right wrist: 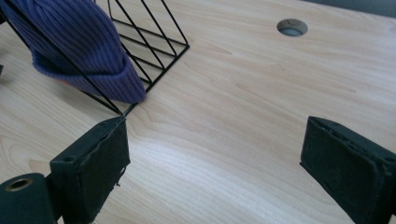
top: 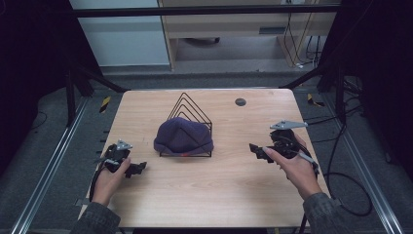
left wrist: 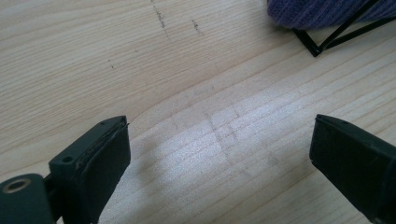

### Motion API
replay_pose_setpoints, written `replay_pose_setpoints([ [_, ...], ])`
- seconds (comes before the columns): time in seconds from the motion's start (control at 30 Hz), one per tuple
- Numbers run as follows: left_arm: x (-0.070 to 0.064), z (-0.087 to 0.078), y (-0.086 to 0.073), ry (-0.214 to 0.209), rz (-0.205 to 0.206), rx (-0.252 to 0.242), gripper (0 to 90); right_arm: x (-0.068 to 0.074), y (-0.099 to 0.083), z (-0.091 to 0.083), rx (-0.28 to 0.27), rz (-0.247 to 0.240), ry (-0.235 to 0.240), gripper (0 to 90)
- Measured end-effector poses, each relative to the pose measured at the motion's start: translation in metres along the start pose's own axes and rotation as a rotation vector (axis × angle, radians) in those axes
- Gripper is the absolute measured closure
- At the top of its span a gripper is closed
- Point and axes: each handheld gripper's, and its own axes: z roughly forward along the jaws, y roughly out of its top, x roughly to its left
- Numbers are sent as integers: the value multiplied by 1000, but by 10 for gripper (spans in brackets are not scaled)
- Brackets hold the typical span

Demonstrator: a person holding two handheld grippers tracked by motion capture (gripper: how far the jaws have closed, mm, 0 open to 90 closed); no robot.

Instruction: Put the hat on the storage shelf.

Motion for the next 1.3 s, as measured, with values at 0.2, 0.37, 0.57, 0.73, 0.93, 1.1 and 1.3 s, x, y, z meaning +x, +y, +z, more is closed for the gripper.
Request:
replay_pose_setpoints([
  [0.2, 0, 1, -1, 1, 5, 11, 46, -7, -20, 5, 15, 20, -4, 84],
  [0.37, -1, 3, -1, -1, 11, 25, 46, -16, -41, 10, 33, 46, -10, 93],
  [0.57, -2, 5, -2, -3, 19, 41, 45, -24, -58, 16, 56, 75, -20, 110],
  [0.73, -2, 6, -3, 2, 11, 43, 35, -28, -72, 23, 101, 83, -12, 111],
  [0.93, -1, 8, -5, -25, -17, 45, 11, -27, -82, 31, 111, 73, -25, 93],
  [1.1, -2, 9, -5, -24, -16, 40, 0, -29, -87, 40, 105, 102, -57, 84],
  [1.3, -2, 9, -6, -27, -17, 39, 0, -32, -93, 46, 100, 119, -84, 90],
])
